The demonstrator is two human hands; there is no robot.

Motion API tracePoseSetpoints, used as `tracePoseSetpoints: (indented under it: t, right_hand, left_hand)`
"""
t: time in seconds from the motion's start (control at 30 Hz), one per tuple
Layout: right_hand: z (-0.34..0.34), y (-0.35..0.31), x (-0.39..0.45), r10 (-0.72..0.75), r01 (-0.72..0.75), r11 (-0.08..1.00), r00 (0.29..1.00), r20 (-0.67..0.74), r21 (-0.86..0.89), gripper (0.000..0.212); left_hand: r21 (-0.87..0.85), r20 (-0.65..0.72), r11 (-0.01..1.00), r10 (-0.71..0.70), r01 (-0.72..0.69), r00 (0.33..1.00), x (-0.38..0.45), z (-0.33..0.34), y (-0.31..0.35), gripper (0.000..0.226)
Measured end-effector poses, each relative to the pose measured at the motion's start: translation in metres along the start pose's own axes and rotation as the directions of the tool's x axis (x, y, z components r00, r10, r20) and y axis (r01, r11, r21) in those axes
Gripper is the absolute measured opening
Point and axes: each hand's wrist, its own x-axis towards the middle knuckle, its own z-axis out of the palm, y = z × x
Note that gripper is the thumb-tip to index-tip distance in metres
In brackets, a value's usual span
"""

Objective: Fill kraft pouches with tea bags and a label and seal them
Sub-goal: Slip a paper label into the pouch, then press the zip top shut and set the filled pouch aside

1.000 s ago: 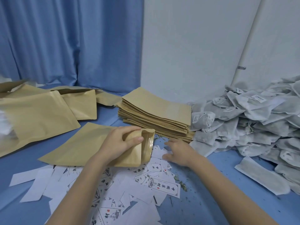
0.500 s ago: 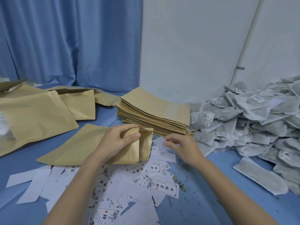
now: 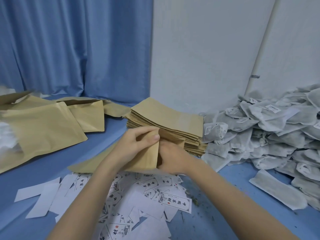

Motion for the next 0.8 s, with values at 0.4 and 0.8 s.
tracePoseSetpoints:
  t: [0.4, 0.8]
  right_hand:
    - [-0.108, 0.0, -0.026, 0.139, -0.139, 0.99, 0.982, -0.127, 0.01, 0.075]
    - [-0.221, -0.018, -0.06, 0.377, -0.399, 0.909, 0.91, -0.171, -0.119, 0.024]
  left_hand:
    - [0.155, 0.1, 0.94, 0.29, -0.303, 0.952, 0.022, 0.034, 0.087, 0.083]
    - [0.054, 0.03, 0.94, 0.337, -0.338, 0.941, 0.039, 0.073, 0.148, 0.049]
